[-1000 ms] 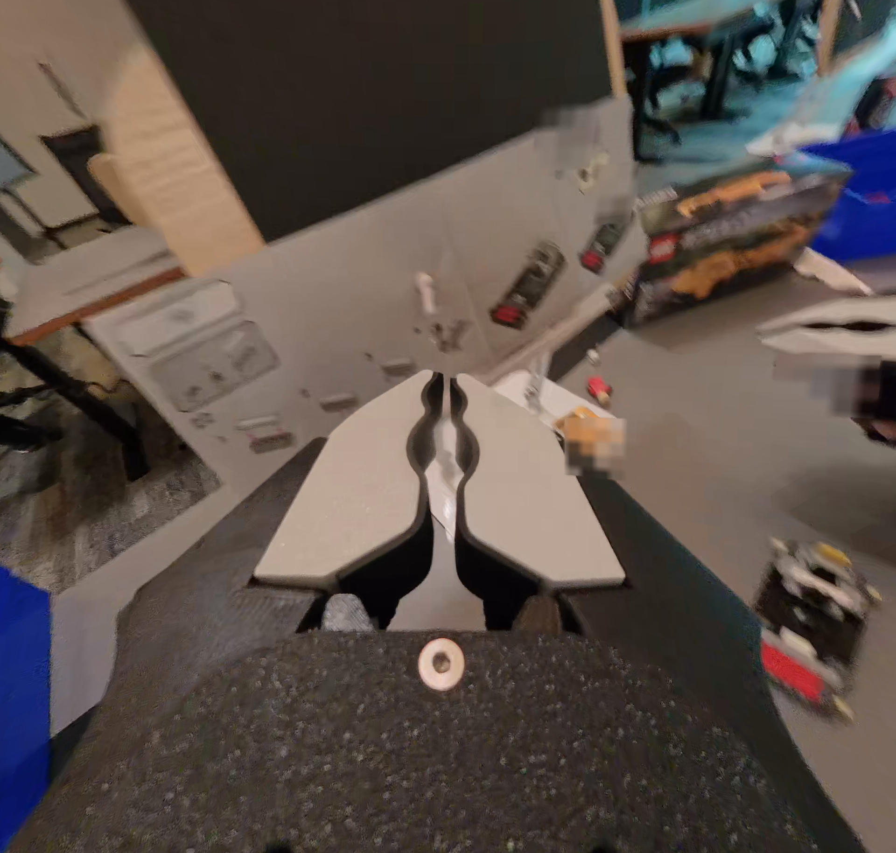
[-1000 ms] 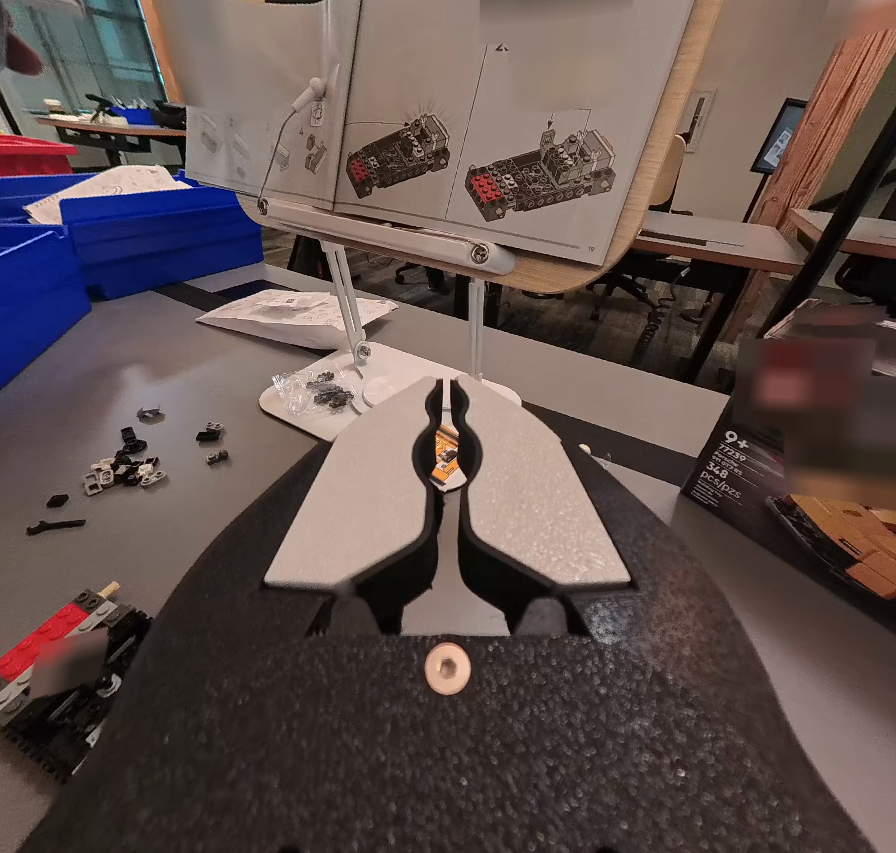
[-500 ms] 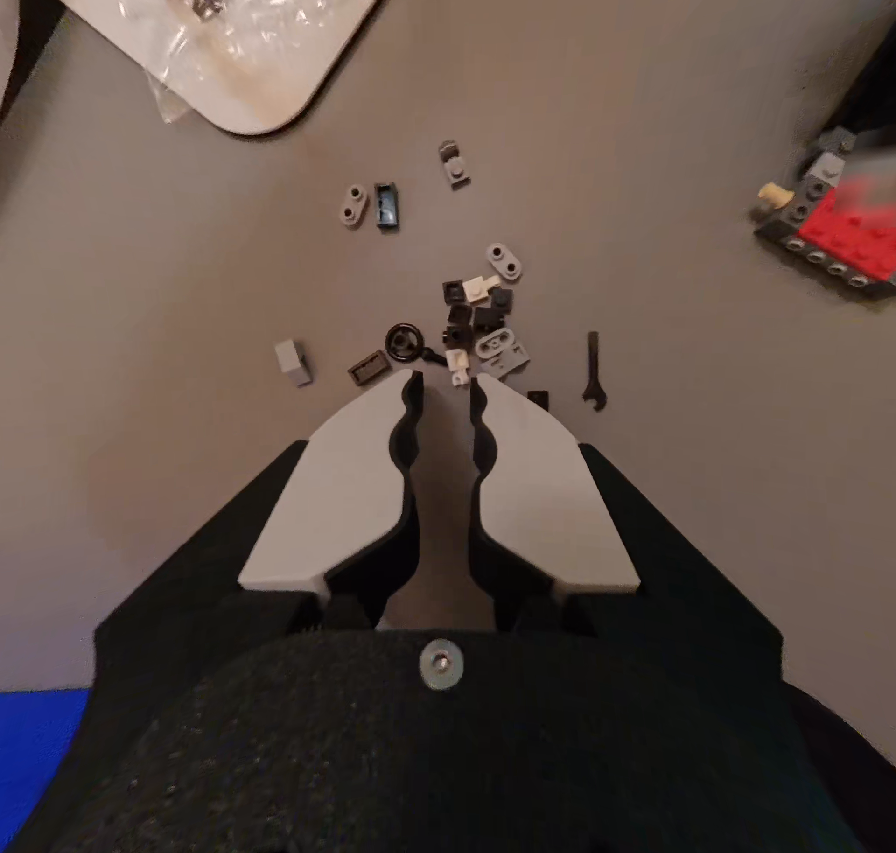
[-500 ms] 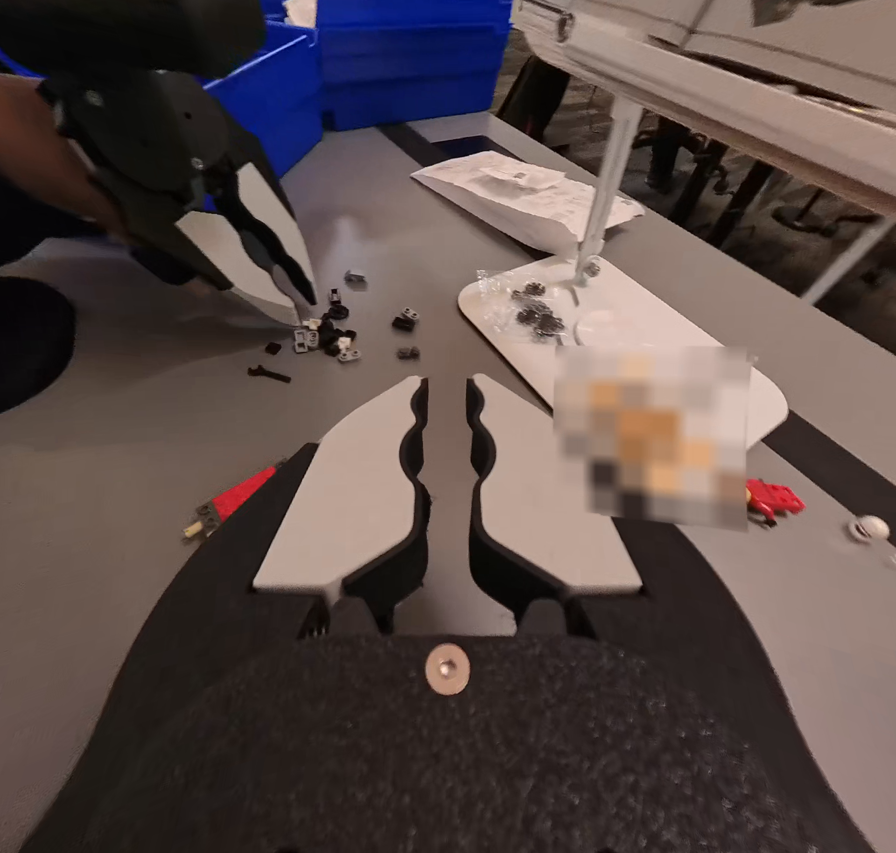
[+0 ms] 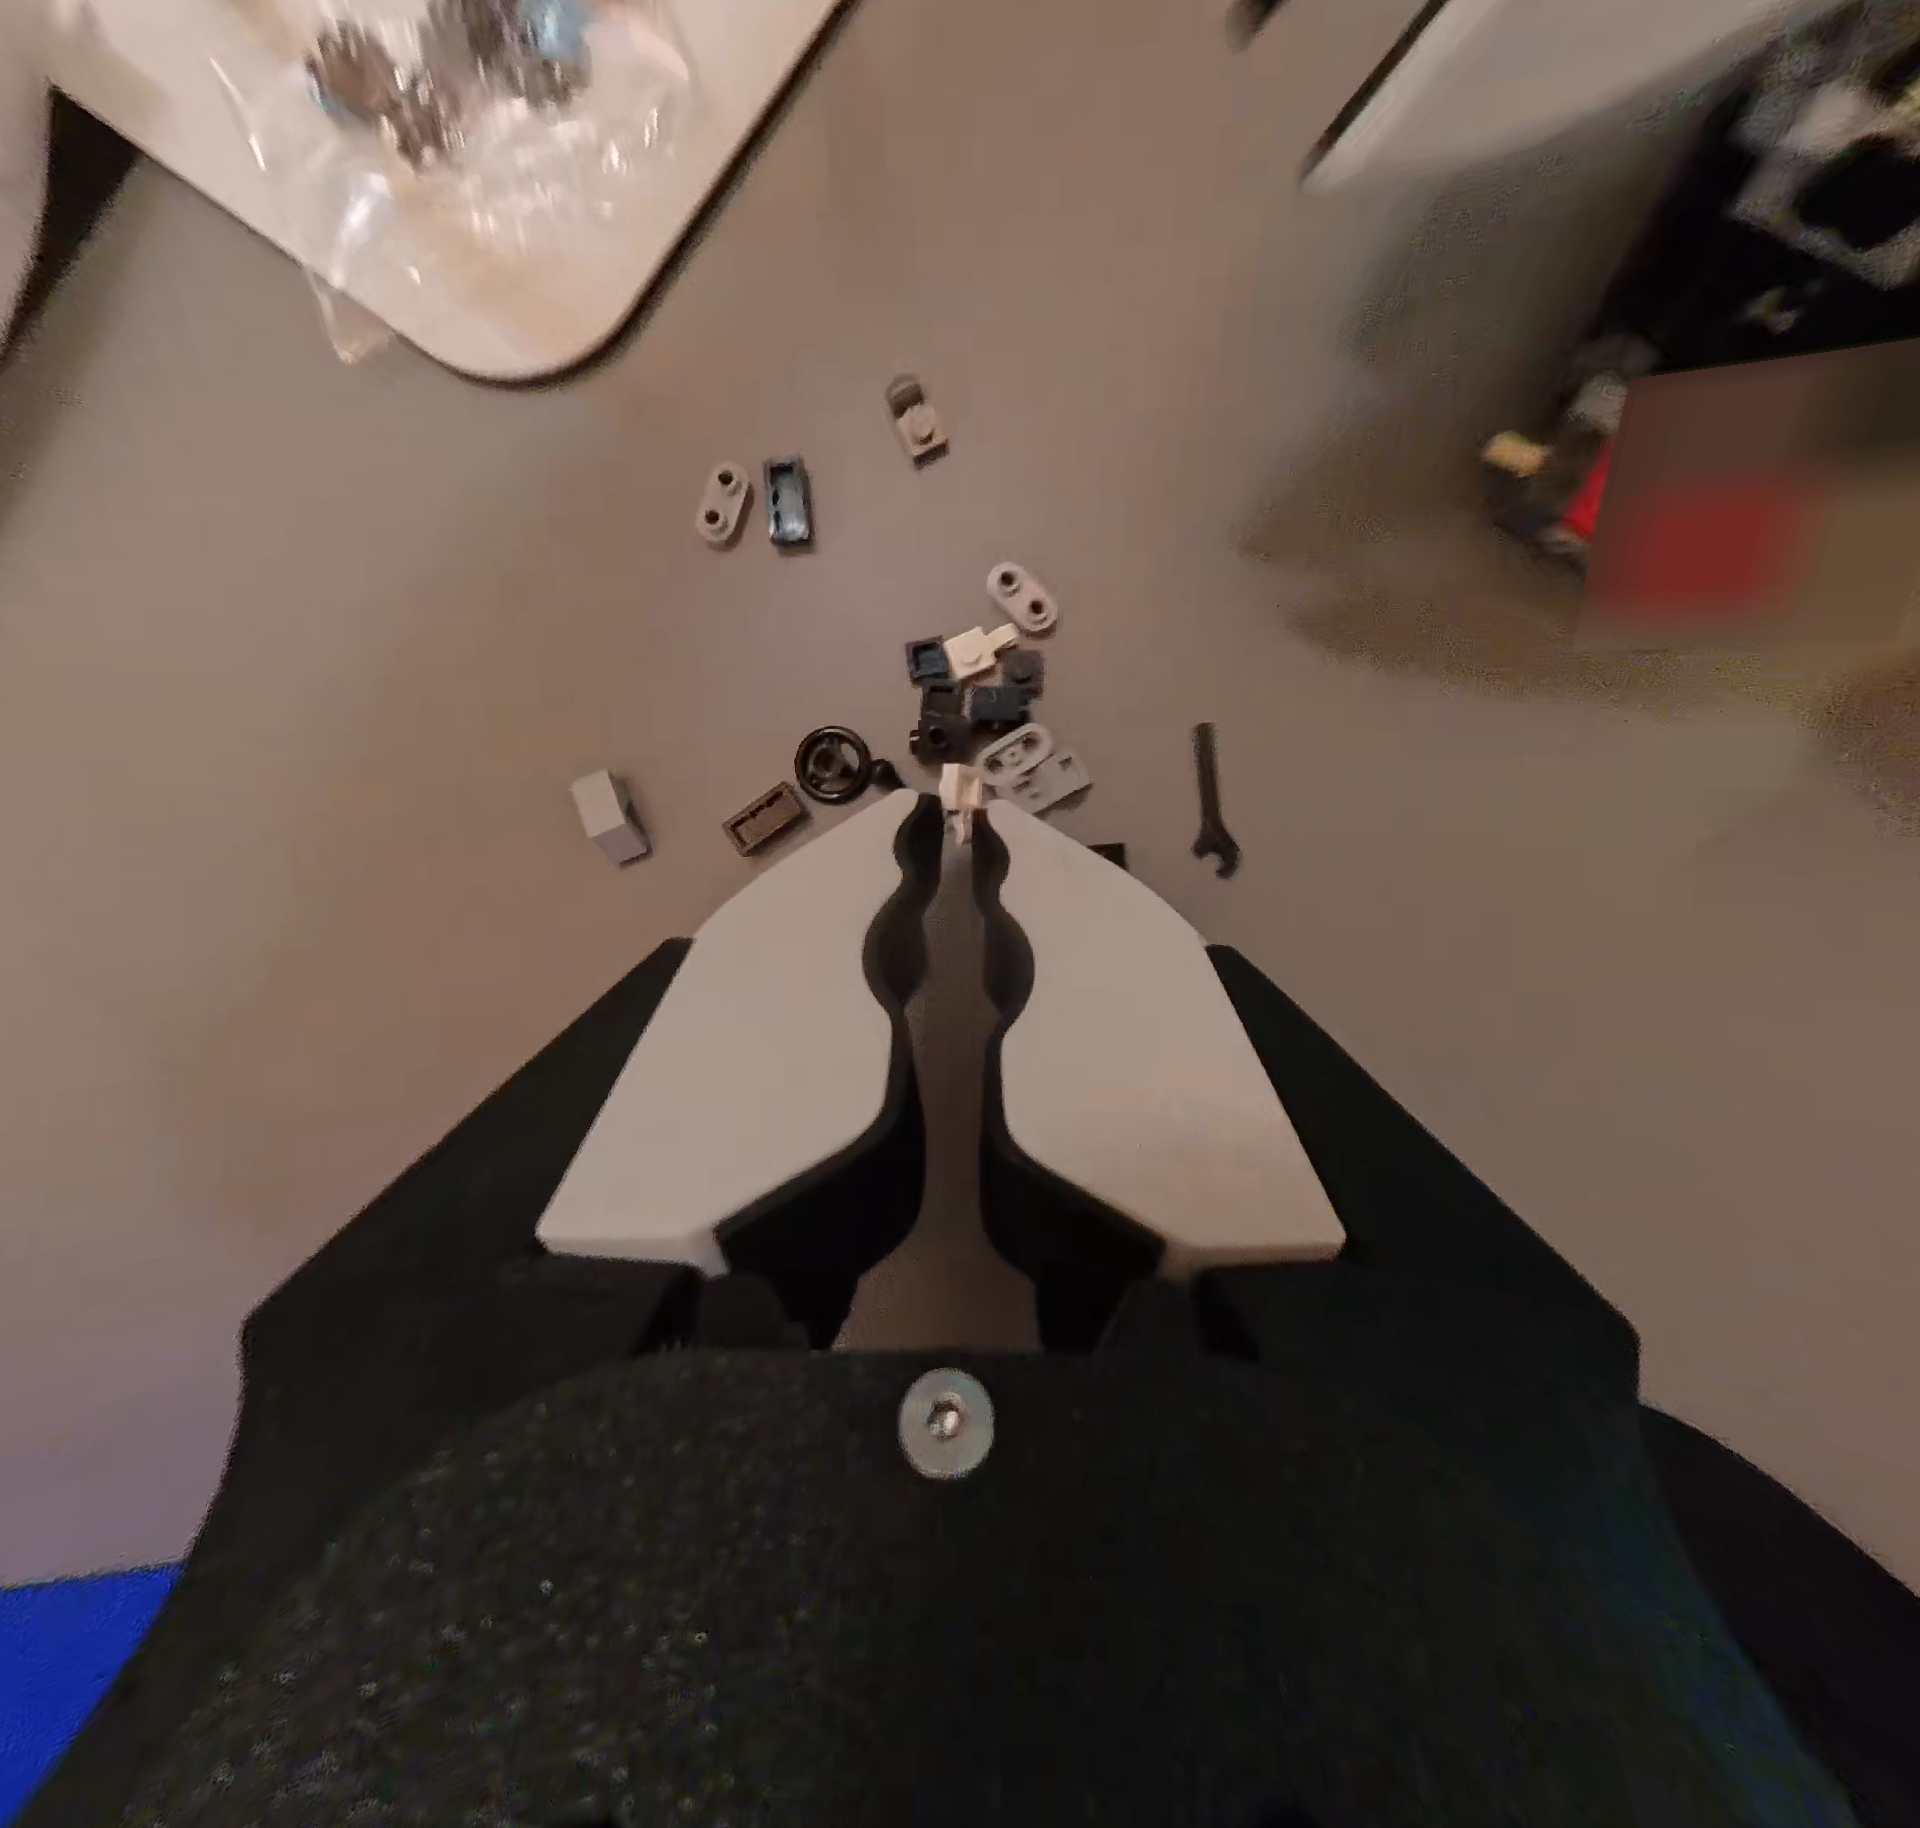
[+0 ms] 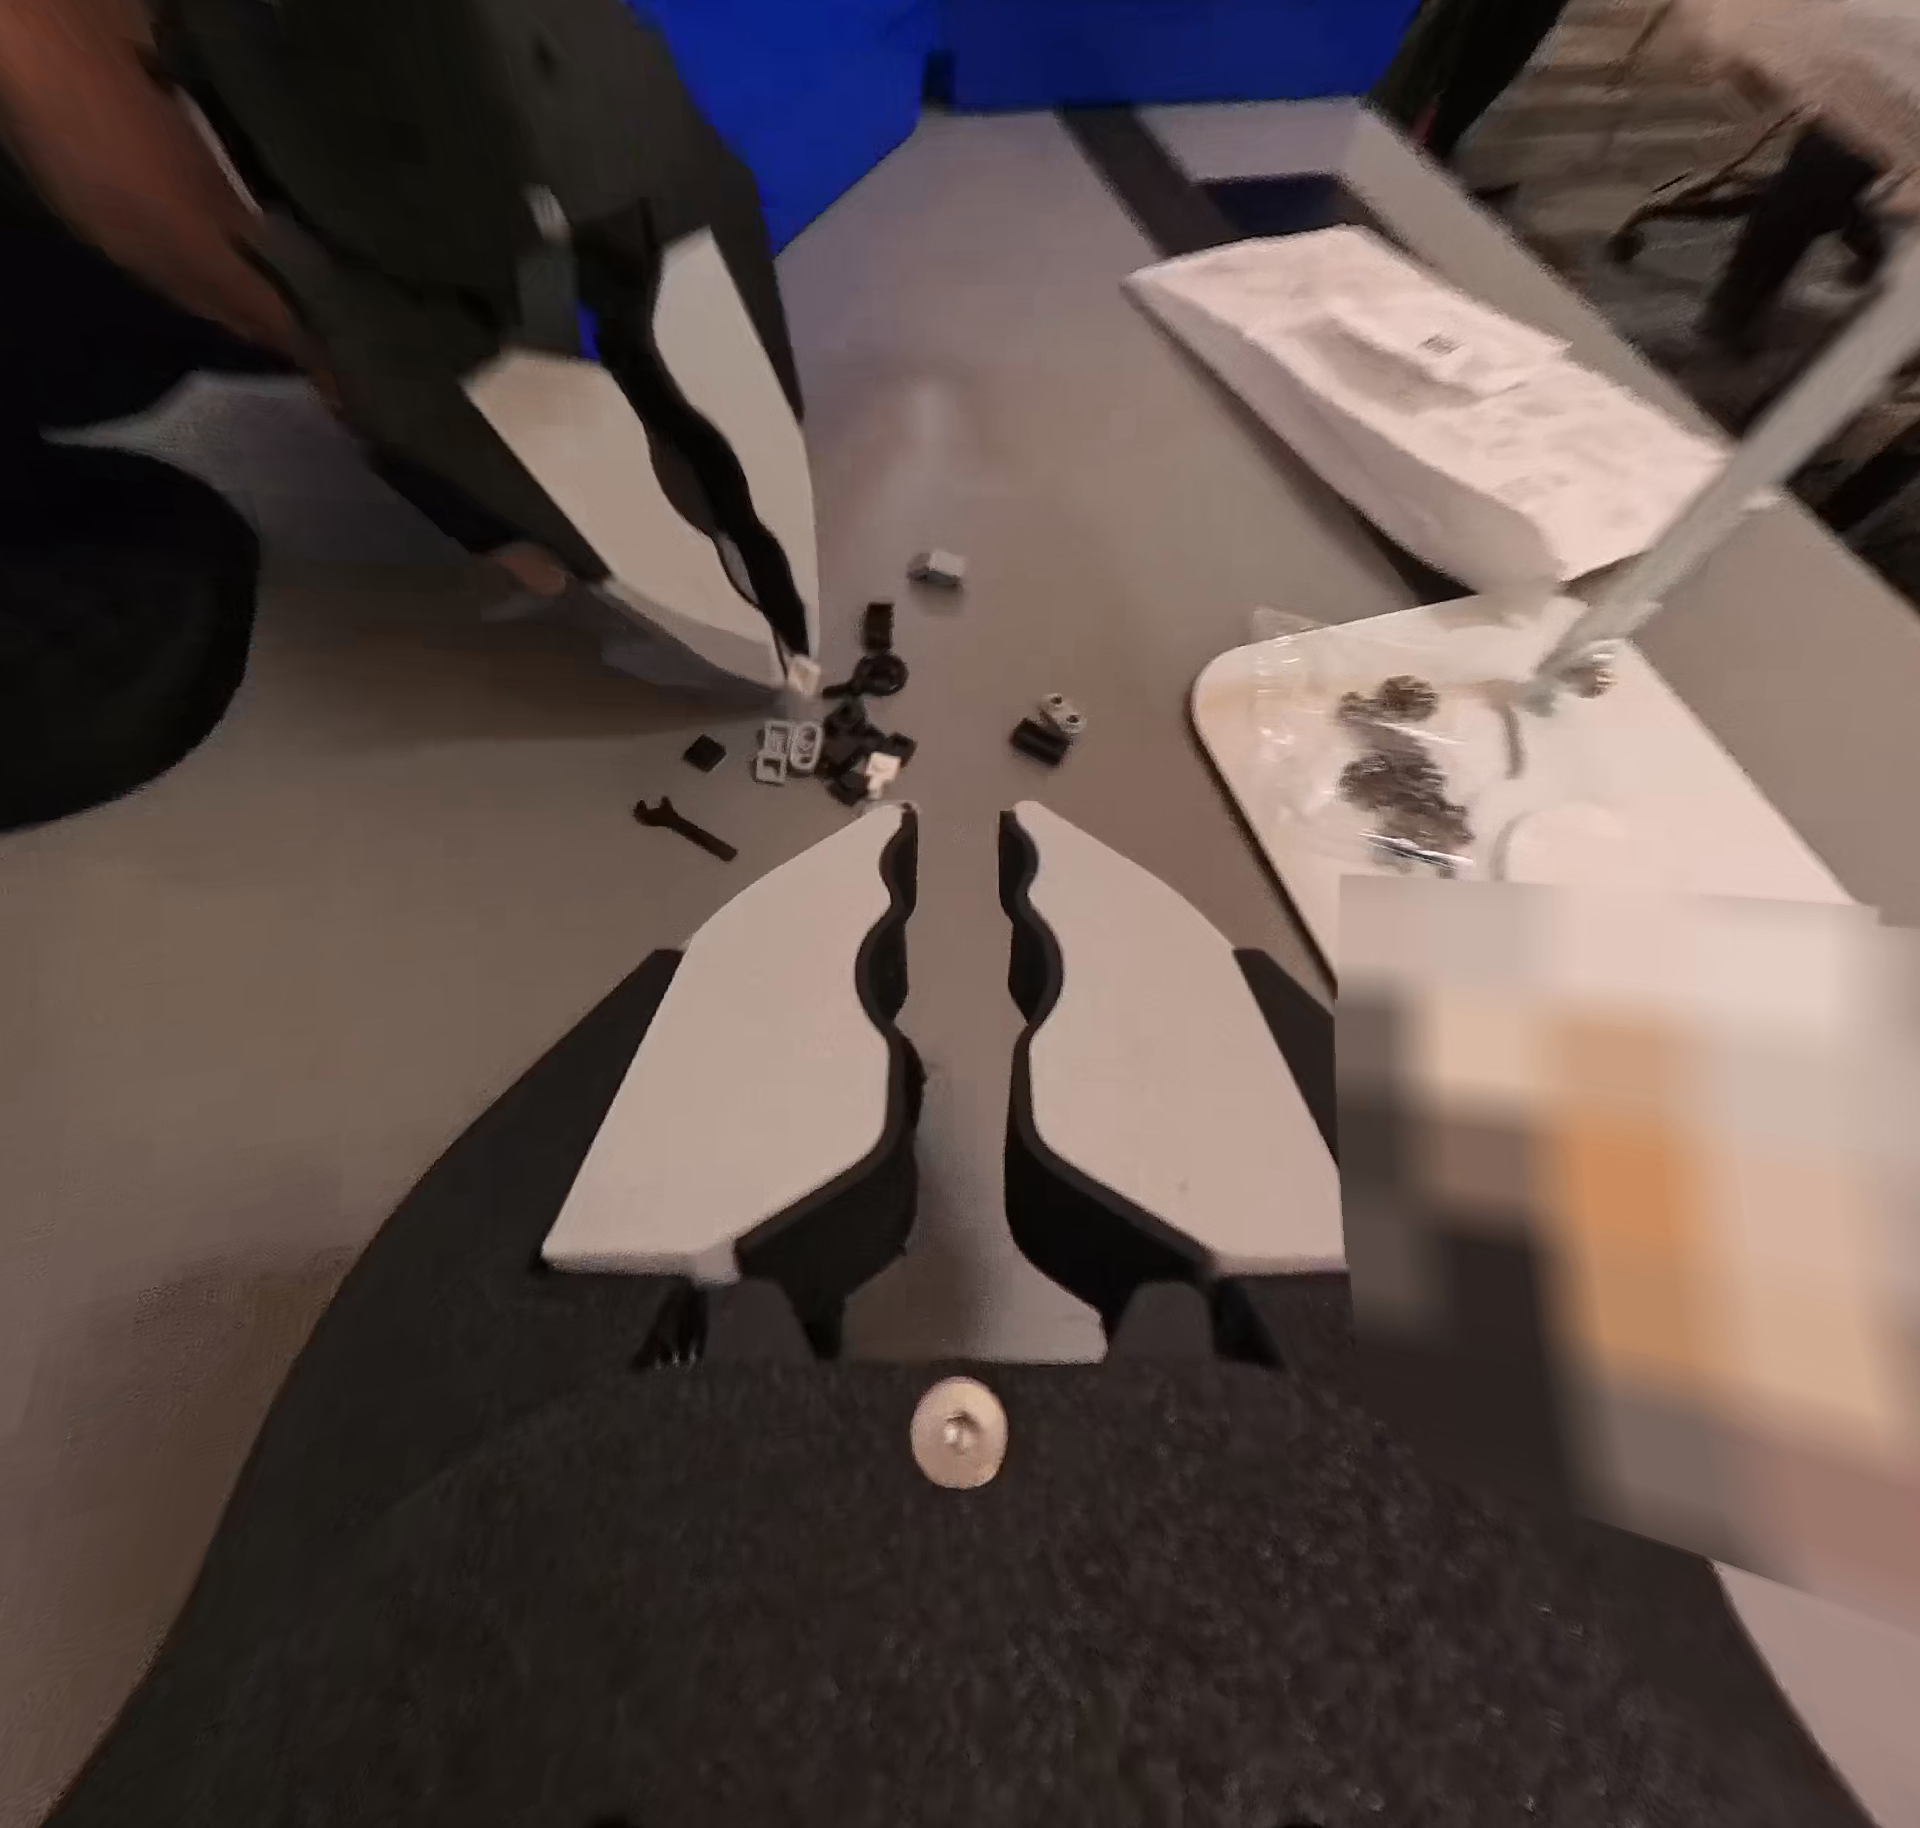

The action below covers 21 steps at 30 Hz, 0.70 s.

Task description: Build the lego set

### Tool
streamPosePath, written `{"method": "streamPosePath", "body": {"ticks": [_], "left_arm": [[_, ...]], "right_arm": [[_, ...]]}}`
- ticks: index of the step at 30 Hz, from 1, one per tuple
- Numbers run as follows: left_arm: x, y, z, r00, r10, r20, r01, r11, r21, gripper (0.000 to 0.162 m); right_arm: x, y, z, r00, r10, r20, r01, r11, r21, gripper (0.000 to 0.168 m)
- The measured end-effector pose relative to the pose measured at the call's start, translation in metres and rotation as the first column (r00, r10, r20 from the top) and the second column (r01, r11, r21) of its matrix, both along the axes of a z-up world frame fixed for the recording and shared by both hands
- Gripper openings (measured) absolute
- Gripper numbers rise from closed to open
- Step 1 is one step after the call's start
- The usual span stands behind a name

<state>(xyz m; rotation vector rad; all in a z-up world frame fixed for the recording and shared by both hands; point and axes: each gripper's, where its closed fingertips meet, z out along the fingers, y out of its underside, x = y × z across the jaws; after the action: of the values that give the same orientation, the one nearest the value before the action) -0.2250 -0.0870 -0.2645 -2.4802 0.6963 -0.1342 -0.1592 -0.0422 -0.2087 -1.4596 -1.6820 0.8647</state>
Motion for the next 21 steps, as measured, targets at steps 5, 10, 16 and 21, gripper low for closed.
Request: {"method": "streamPosePath", "body": {"ticks": [5,10,16,21], "left_arm": [[0.031,-0.021,0.027,0.994,-0.080,0.072,0.075,0.994,0.074,0.005],[0.046,-0.040,0.019,0.991,-0.104,0.087,0.097,0.992,0.080,0.005],[0.039,-0.044,0.022,0.987,-0.079,0.138,0.065,0.993,0.100,0.005],[0.040,-0.045,0.023,0.986,-0.085,0.144,0.070,0.992,0.108,0.006]], "right_arm": [[-0.026,-0.012,-0.043,0.962,0.110,0.251,-0.114,0.993,0.003,0.015],[-0.044,-0.017,-0.059,0.924,0.153,0.350,-0.142,0.988,-0.056,0.014],[-0.049,-0.021,-0.066,0.904,0.176,0.389,-0.179,0.983,-0.029,0.014],[-0.051,-0.022,-0.067,0.884,0.212,0.417,-0.209,0.977,-0.053,0.010]]}}
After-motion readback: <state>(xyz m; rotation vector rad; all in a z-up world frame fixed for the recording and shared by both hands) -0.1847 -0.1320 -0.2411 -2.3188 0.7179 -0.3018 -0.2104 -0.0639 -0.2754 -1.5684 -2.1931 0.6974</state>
